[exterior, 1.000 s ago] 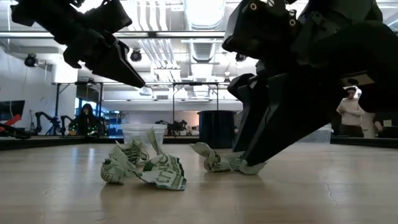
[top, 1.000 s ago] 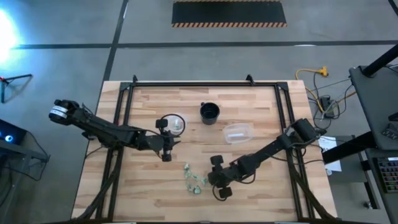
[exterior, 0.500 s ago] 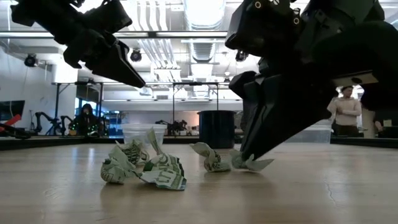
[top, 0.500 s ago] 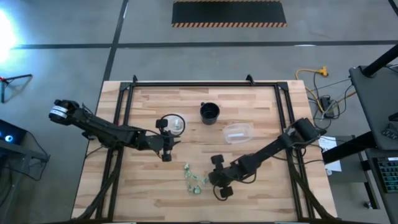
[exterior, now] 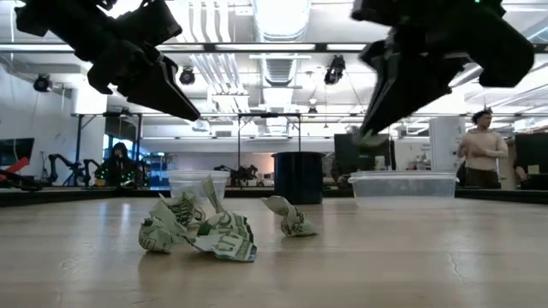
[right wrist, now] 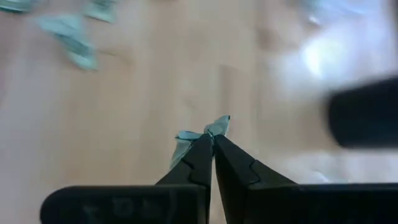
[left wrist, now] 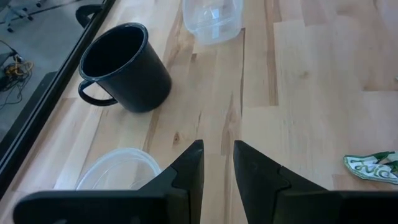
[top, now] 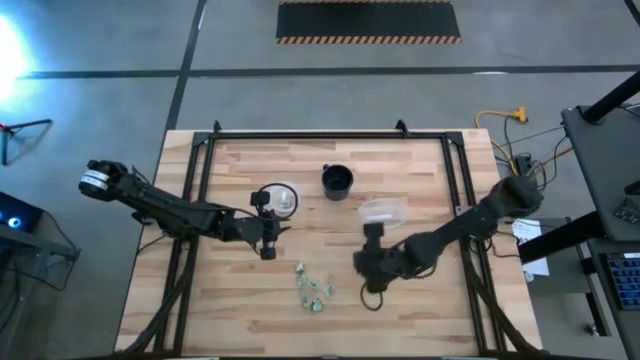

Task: Pick and place items into bin
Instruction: Put the stevia packet into the right transparent bin

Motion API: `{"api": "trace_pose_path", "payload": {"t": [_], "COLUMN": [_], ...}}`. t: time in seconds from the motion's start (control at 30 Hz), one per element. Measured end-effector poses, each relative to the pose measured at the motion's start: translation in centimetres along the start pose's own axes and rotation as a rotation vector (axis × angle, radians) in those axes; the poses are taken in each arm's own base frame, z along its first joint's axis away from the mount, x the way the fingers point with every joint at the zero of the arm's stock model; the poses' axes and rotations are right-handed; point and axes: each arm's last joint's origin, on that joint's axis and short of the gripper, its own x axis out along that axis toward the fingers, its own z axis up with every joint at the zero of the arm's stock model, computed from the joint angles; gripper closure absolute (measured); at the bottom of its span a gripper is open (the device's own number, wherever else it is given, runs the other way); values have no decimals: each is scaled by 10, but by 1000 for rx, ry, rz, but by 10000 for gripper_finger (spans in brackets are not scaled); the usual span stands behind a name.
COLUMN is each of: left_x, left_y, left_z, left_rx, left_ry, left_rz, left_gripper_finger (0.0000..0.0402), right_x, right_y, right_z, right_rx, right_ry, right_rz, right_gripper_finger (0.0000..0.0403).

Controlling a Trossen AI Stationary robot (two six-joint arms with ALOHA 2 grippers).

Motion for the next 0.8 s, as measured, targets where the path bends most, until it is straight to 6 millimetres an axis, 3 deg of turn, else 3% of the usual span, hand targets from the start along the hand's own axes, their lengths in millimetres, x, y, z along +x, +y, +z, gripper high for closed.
{"api": "trace_pose_path", "payload": {"t": [0.17, 0.37, 0.5, 0.8], "left_x": [0, 0, 0, 0], "left_y": [0, 0, 0, 1], "left_z": [1, 1, 1, 2], "left_rx": [-4, -5, -6, 2], "left_ry": [-7, -9, -10, -15], "left_rz": [0, 0, 4, 28], "left_gripper_finger": [331, 331, 331, 331], "right_x": [-17, -13, -12, -16], "right_y": [-31, -65, -73, -84], "right_z": [-22, -58, -72, -81], "right_rx": [74, 195, 239, 258], "right_ry": [2, 37, -10, -115], "right_rz": [-112, -175, -194, -194], "right_gripper_finger": [394, 394, 394, 394]}}
